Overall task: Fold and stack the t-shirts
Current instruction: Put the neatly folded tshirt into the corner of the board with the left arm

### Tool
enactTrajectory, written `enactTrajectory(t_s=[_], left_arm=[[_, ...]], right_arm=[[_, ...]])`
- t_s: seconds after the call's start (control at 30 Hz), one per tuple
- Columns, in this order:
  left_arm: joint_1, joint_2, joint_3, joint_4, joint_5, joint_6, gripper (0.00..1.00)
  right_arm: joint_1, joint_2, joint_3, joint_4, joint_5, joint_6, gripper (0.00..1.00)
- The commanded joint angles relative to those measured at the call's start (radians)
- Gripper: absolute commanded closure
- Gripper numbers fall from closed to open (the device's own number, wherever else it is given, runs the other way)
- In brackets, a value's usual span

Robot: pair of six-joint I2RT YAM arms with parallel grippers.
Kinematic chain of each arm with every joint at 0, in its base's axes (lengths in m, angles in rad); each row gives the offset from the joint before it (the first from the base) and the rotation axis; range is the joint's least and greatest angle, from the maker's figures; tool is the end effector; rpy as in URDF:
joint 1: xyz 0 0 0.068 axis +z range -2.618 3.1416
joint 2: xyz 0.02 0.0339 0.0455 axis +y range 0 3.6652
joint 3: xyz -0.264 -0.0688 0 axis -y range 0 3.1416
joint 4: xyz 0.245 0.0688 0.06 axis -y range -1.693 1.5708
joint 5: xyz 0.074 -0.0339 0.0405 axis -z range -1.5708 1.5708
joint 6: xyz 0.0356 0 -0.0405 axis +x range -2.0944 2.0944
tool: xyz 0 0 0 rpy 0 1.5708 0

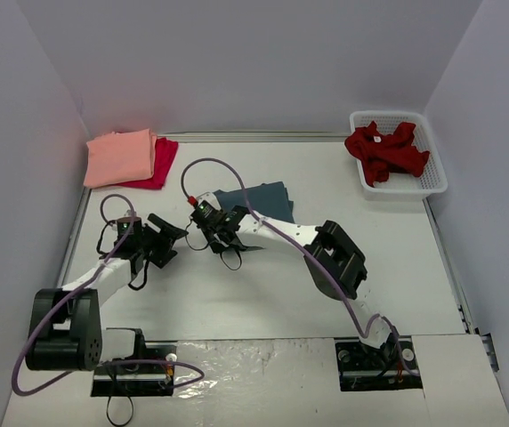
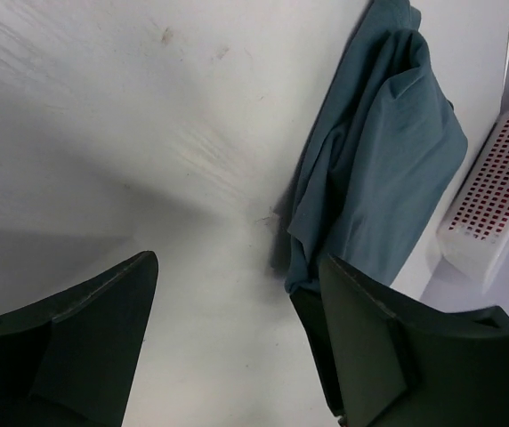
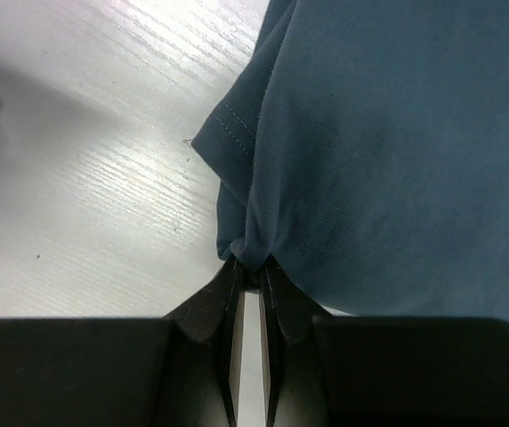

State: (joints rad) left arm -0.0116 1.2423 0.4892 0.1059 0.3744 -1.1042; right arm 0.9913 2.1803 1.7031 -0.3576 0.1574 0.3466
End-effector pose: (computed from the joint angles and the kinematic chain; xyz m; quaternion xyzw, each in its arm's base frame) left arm 0.2399 -0.0158 0.1750 -0.3861 0.7947 -0.3731 0.2832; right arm 0.2728 0.4066 0.1898 -0.2678 0.8912 0.1649 0.3268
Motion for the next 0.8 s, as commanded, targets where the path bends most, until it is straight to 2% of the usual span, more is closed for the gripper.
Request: enactTrajectory(t_s=[0.0, 0.43, 0.77], left_arm=[[0.007, 0.060, -0.009, 0.182, 0.070, -0.094, 0.28], [0.004, 0.273, -0.023, 0.529, 0.147, -0.256, 0.23], [-0.060, 0.442, -0.005, 0.770, 0.184, -0.373, 0.21]], right_arm=[[0.010, -0.100, -0.005, -0.038, 0.041, 0.008, 1.00], [0.010, -0.123, -0.019, -0.043, 0.039, 0.003, 1.00], [0.010, -0.136, -0.016, -0.043, 0.036, 0.000, 1.00]])
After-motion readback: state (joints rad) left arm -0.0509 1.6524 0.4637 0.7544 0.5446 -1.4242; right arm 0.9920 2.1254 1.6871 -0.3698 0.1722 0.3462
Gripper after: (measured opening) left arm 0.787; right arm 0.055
